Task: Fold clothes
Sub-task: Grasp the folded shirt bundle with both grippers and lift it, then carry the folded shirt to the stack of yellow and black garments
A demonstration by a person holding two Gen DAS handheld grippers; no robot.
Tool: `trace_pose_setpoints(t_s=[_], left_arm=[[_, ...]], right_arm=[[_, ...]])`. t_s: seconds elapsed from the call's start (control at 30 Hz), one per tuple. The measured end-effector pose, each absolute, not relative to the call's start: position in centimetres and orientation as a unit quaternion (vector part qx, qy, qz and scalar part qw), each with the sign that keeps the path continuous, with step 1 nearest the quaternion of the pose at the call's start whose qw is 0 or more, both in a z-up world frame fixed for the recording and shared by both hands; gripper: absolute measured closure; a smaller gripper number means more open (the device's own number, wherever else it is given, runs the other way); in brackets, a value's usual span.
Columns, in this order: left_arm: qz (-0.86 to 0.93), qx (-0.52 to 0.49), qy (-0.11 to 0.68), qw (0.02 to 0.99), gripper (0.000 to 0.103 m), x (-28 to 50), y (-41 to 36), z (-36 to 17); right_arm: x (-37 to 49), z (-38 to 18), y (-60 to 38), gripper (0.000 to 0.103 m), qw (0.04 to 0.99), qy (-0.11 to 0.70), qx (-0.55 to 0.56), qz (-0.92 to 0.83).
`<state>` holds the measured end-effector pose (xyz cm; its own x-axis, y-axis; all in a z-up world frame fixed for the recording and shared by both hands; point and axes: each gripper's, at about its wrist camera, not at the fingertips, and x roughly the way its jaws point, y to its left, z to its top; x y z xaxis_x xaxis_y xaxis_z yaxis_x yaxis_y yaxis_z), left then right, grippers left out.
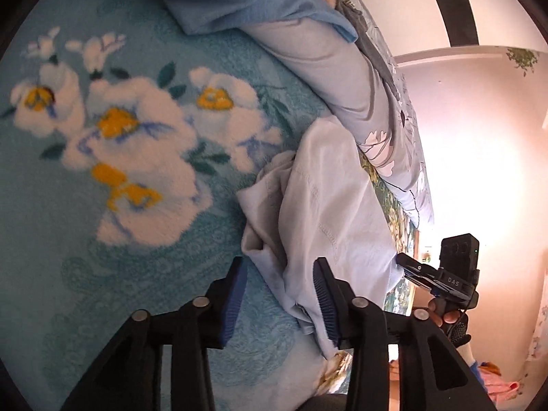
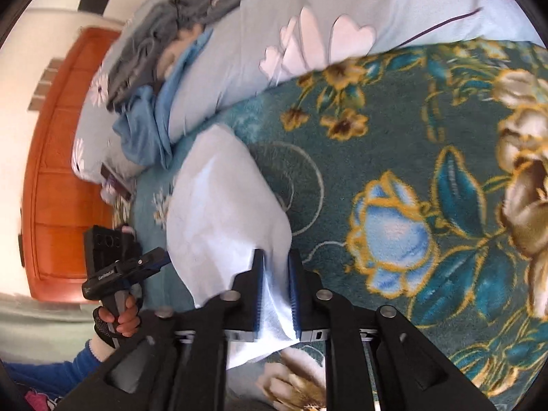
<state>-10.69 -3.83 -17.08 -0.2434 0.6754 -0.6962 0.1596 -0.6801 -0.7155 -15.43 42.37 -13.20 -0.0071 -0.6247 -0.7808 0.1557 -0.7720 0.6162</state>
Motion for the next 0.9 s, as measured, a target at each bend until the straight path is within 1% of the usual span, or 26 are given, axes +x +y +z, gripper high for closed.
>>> trace_pose_setpoints(t_s=[0.03,0.07,0.17,0.3,0.43,0.47,0.6,0.67,0.7,0.73,0.77,0.8,0.83,0.87,0.9], left_arm=[[0.711,-0.586,-0.344,0.180,0.041,-11.3,-3.3,-16.9],[0.718,-0.585,-0.333,0.177,0.041,-12.1,-2.9,-16.6],[0.724,-0.589,-0.310,0.181,0.040,-14.7,-2.8,-16.7],[0.709,-0.613,-0.281,0.205,0.039,-16.6,-2.0,-17.9],[0.686,-0.632,-0.282,0.225,0.039,-17.0,-1.7,-19.4],[0.683,-0.630,-0.286,0.233,0.038,-17.2,-1.3,-19.5],[0.679,-0.628,-0.288,0.251,0.039,-17.7,0.0,-20.1],[0.671,-0.625,-0.304,0.260,0.039,-17.7,-0.1,-20.3],[0.665,-0.624,-0.313,0.266,0.039,-17.7,-0.1,-20.4],[0.661,-0.624,-0.318,0.270,0.039,-17.6,-0.1,-20.5],[0.663,-0.625,-0.314,0.267,0.045,-17.6,-0.1,-20.6],[0.666,-0.626,-0.308,0.263,0.059,-17.6,-0.1,-20.7],[0.668,-0.629,-0.305,0.254,0.067,-17.5,-0.3,-20.8],[0.668,-0.629,-0.310,0.249,0.077,-17.3,-0.6,-21.0],[0.668,-0.626,-0.320,0.245,0.081,-17.2,-1.0,-21.0]], right_arm=[[-14.9,-12.9,43.4,0.065,0.267,-0.196,0.632,-0.700],[-14.2,-12.8,44.3,0.059,0.248,-0.215,0.621,-0.711],[-11.3,-13.3,46.4,0.058,0.194,-0.267,0.603,-0.726],[-7.6,-16.0,46.5,0.058,0.147,-0.318,0.615,-0.706],[-6.1,-18.7,46.3,0.057,0.107,-0.368,0.612,-0.691],[-6.1,-18.9,46.3,0.055,0.102,-0.387,0.603,-0.690],[-6.0,-19.7,45.4,0.055,0.109,-0.435,0.575,-0.684],[-6.3,-20.0,44.7,0.055,0.116,-0.447,0.567,-0.682],[-6.5,-20.1,44.3,0.057,0.120,-0.451,0.563,-0.682],[-6.7,-20.2,44.0,0.062,0.123,-0.455,0.559,-0.682],[-6.9,-20.3,43.6,0.069,0.124,-0.457,0.558,-0.681],[-7.0,-20.4,43.3,0.074,0.124,-0.457,0.558,-0.681],[-7.2,-20.4,43.1,0.082,0.123,-0.455,0.560,-0.682],[-7.4,-20.2,42.9,0.087,0.122,-0.453,0.560,-0.682],[-7.5,-20.0,42.8,0.089,0.122,-0.451,0.561,-0.683]])
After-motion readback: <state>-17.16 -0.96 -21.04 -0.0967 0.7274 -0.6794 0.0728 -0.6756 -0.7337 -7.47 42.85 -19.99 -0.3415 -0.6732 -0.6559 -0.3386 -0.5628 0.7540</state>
